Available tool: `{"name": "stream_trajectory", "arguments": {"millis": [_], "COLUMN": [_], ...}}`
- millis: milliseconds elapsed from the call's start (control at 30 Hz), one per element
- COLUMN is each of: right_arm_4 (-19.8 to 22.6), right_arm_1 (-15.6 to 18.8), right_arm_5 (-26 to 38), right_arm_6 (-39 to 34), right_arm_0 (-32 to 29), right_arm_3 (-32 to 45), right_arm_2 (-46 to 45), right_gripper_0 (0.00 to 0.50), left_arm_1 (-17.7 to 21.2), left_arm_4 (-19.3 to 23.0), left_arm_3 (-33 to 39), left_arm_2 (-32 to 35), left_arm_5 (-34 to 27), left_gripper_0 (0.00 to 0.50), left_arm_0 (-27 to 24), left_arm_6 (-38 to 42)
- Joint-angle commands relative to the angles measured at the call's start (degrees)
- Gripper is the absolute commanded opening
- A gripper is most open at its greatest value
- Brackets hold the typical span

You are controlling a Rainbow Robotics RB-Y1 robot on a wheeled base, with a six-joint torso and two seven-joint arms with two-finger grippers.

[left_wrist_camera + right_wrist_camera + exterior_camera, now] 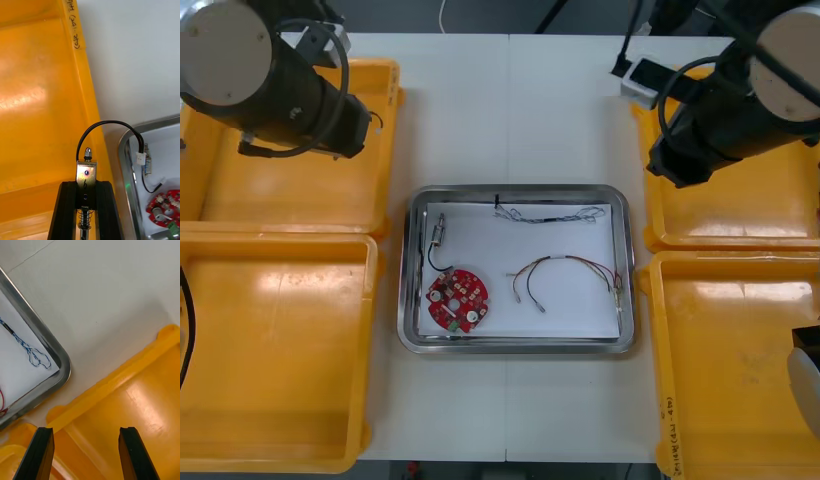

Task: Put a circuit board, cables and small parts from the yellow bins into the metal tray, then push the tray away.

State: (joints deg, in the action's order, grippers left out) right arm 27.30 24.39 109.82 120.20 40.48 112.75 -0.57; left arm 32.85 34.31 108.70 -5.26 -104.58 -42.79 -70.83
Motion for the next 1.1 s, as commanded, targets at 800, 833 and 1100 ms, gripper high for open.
{"name": "stream_trajectory", "arguments": {"millis": [800,833,1100], "right_arm_4": [4.96,5.13,6.45], "right_arm_1": [9.27,9.27,9.18], "right_arm_5": [0.18,0.18,0.18], "right_arm_6": [-27.65,-27.65,-28.36], "right_arm_0": [-20.62,-21.59,-27.56], "right_arm_3": [12.85,12.93,15.04], "right_arm_2": [-21.14,-21.93,-25.63], "right_gripper_0": [0.500,0.500,0.500], "left_arm_1": [-7.89,-8.07,-10.00], "left_arm_4": [-6.54,-6.71,-8.82], "left_arm_3": [-4.64,-5.34,-10.88], "left_arm_2": [-24.98,-25.59,-29.64], "left_arm_5": [13.61,14.40,20.46], "left_gripper_0": [0.000,0.000,0.001], "left_arm_0": [-2.39,-2.47,-2.39], "left_arm_6": [15.54,15.72,16.86]}}
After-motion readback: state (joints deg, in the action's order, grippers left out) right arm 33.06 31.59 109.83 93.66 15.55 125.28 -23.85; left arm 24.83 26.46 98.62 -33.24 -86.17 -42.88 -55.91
